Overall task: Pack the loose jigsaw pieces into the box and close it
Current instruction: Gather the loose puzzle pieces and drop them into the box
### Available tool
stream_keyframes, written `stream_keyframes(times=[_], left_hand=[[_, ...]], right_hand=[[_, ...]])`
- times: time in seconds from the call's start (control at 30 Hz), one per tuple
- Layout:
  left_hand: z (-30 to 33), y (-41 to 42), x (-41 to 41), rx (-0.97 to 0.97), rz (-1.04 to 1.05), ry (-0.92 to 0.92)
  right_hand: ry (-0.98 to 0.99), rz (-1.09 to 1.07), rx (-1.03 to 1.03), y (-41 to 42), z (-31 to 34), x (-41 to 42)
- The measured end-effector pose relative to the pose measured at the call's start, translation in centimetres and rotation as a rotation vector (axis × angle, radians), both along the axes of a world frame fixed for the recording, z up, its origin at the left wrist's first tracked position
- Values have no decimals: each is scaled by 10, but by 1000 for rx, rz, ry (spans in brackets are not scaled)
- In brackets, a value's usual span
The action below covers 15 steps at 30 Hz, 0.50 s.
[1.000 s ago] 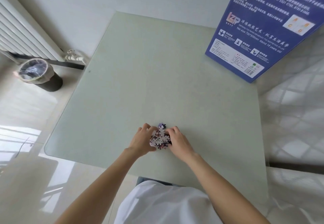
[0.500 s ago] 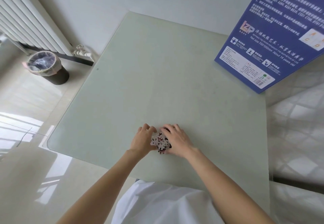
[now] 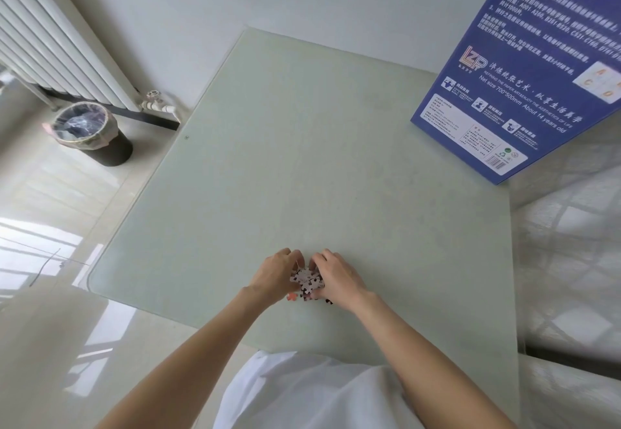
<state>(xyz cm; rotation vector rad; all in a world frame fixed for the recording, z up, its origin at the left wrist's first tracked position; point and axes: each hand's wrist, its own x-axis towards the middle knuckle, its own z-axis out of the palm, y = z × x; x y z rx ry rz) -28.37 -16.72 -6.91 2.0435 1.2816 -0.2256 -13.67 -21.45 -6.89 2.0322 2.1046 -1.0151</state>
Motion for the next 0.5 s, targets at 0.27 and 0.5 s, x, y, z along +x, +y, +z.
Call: stream_keyframes(times=[0.27, 0.5], left_hand=[[-2, 2, 1, 15, -73, 20], [0, 3, 1, 9, -52, 19]], right_hand=[[5, -38, 0, -1, 3, 0], [52, -108, 26, 1, 6, -1]])
